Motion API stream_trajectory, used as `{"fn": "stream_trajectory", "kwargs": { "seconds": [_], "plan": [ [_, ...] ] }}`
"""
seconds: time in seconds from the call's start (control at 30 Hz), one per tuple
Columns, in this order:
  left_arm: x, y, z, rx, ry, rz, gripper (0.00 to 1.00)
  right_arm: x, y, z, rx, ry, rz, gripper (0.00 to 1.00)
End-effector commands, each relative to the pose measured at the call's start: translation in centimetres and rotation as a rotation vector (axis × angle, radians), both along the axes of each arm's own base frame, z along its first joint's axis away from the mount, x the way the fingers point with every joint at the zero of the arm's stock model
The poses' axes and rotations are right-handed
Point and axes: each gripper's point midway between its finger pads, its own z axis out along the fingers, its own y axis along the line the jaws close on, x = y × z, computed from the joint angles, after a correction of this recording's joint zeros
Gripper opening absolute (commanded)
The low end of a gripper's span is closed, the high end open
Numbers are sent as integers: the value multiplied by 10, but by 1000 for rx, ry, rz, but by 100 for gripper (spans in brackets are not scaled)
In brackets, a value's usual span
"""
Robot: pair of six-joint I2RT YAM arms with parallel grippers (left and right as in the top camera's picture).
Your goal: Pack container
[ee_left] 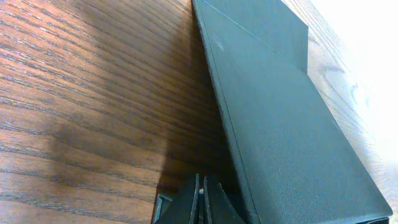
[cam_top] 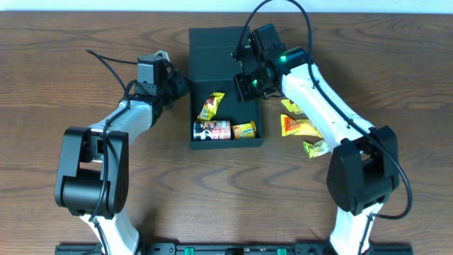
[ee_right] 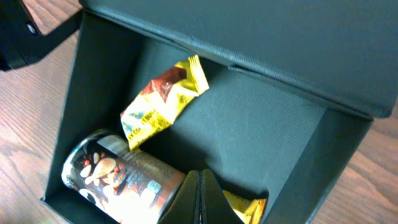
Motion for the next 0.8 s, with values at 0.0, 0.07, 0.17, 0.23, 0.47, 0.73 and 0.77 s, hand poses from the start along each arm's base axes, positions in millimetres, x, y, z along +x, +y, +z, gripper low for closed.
{"fn": "stream_trajectory", "kwargs": {
  "seconds": [0.0,0.07,0.17,0.23,0.47,0.73,0.77],
  "plan": [
    [-5,-11,-7,-23,29,-30,6,-1,-2,-11,-35,13,6,1],
    [-8,-8,-10,-13,47,-33,6,-4,3,-19,-43,30,19,1],
    [-15,1,-9,19,62,-53,6,-10,14,-30,-52,49,44,1],
    [-20,14,2,57,52,-67,6,-14,22,-39,-56,62,53,8],
    [-47,57,86,190,-81,-110,6,-5,28,-48,-79,55,-77,25],
    [-91,74,154,345,-199,-140,6,13,38,-49,-63,-8,-148,31],
    [-94,74,156,345,-201,-140,6,12,40,-52,-66,-5,-145,31]
  ]
}}
